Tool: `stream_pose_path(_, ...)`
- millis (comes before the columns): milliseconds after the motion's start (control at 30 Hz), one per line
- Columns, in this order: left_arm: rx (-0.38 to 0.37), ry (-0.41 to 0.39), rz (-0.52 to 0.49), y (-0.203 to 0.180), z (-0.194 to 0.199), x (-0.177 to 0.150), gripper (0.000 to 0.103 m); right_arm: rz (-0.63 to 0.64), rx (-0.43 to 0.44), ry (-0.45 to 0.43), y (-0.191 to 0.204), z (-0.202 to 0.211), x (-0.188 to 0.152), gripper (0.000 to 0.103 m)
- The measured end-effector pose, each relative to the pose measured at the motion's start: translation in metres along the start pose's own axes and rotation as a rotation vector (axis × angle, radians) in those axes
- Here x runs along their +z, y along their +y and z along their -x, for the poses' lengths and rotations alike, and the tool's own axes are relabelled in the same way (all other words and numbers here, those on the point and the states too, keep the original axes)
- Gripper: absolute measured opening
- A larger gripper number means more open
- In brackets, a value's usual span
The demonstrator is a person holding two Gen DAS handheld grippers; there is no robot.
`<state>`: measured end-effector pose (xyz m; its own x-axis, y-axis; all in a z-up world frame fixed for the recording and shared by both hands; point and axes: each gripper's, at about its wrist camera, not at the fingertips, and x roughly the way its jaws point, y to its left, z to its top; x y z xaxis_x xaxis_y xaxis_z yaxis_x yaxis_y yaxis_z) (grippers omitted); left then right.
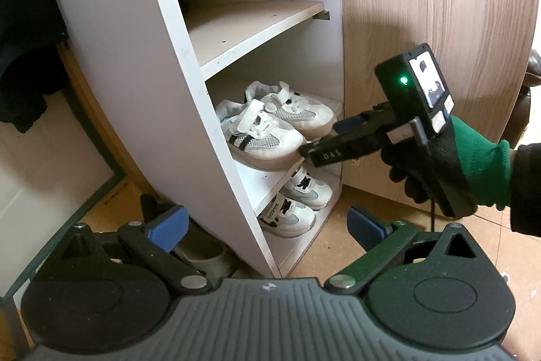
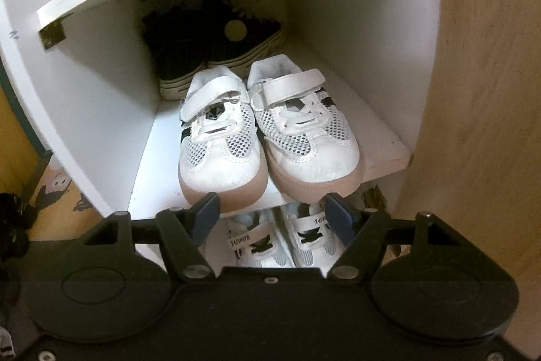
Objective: Organize scattered shoes
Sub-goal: 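Withdraw the right tool from the cabinet toward the floor shoes, then grasp the white sneakers with red linings by their heels in the right tool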
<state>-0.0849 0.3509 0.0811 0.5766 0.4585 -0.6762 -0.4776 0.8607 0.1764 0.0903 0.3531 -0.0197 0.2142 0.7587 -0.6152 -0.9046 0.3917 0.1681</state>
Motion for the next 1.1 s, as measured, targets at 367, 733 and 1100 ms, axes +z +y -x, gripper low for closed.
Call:
stream_pose_path(367,-0.003,-0.012,0.005,-0.003,0.004,0.005,0.101,-0.048,0.020,0.013,-0.002,-0.002,0.006,0.071)
stream_pose_path(733,-0.063,-0.050,-0.057,-0.039,0.014,0.016,0.101,-0.168,-0.050,0.050,-0.033,0.100,-0.061,0.071)
stream_pose_path(1100,-0.132,-0.055,-0.139,-0.106,0.010,0.031,0.101,-0.652,-0.299,0.256,-0.092,0.187,-0.266,0.070)
